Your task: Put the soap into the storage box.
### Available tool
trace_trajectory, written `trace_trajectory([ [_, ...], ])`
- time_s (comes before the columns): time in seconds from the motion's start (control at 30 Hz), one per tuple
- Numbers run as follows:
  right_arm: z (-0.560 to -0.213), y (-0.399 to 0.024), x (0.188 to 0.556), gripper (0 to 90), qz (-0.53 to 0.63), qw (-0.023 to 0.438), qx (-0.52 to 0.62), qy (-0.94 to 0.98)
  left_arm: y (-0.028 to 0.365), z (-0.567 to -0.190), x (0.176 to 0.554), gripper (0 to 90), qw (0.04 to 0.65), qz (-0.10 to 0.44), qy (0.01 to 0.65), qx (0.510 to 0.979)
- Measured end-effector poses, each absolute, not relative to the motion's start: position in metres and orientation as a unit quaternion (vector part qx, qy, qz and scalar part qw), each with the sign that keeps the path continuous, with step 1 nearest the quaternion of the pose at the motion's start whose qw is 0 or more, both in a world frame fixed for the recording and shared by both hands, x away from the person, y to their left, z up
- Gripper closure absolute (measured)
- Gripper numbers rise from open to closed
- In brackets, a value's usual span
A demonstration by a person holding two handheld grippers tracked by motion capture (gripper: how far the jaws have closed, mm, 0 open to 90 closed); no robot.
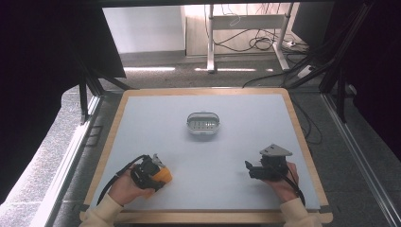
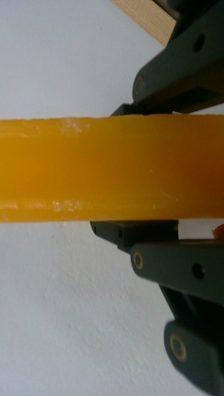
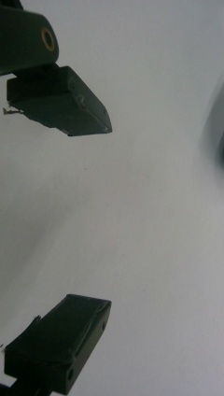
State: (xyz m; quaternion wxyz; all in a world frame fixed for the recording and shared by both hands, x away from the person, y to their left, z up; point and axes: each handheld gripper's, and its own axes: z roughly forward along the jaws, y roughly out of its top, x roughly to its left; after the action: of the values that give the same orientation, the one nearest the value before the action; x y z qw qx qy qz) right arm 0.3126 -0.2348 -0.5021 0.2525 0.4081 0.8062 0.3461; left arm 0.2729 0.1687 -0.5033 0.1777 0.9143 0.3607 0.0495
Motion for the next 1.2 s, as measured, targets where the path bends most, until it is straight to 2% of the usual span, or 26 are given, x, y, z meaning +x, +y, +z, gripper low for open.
trace_trajectory([
  [1.2, -0.502, -0.234, 0.312, 13.4, 0.345, 0.253, 0.407, 0.807, 0.181, -0.489, 0.271, 62.1, 0.212, 0.051, 0.349, 0.911],
])
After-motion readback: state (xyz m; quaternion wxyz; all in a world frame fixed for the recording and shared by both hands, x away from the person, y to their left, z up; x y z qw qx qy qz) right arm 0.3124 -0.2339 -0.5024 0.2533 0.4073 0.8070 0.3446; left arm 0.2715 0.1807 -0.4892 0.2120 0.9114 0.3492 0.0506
